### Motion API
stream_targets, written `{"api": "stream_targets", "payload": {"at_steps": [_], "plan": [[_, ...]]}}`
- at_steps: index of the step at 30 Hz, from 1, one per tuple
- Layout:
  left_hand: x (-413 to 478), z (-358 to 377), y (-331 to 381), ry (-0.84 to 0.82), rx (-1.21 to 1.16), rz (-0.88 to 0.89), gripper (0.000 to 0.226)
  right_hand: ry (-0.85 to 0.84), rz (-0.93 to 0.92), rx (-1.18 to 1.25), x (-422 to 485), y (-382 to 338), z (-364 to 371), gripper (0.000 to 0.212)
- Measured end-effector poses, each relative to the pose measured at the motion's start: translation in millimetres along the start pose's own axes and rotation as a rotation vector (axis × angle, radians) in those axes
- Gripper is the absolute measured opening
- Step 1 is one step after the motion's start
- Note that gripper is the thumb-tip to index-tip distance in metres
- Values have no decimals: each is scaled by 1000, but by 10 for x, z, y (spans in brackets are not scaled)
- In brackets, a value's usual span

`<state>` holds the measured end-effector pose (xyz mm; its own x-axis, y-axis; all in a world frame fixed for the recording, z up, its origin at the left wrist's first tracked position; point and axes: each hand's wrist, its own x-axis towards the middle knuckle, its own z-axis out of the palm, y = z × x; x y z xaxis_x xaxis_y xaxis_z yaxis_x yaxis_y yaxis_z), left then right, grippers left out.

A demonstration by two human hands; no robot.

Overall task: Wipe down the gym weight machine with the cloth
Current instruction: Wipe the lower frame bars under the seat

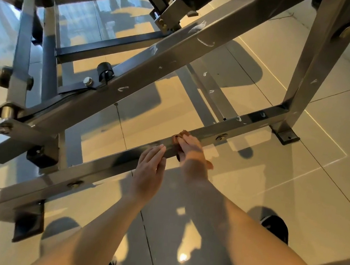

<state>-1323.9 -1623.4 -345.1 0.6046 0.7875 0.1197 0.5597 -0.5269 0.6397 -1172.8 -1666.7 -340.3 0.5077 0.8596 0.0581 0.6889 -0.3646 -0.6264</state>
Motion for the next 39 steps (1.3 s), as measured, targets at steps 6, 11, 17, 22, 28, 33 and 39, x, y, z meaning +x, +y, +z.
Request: {"api": "stream_targets", "payload": {"at_steps": [6, 11, 17, 22, 28, 33, 39], "plan": [[-14, -76, -62, -28, -7, 6, 39, 194, 130, 308, -177, -68, 26, 27], [-37, -61, -32, -27, -32, -7, 40, 334, 581, 680, -92, -117, -56, 23], [-33, -40, -13, 21, -71, -45, 39, 89, 352, 558, -299, -349, 221, 29], [-37, -32, -33, -11, -21, -12, 40, 296, 591, 756, -125, -117, -64, 24], [-47, -3, 4, -8, 0, -23, 40, 306, 702, 760, -42, -157, -6, 23], [-62, 58, 106, -9, -3, -56, 46, 160, 546, 751, -204, -354, 203, 26], [-34, -75, -38, -39, 20, 14, 40, 335, 755, 732, -54, -45, -39, 16]]}}
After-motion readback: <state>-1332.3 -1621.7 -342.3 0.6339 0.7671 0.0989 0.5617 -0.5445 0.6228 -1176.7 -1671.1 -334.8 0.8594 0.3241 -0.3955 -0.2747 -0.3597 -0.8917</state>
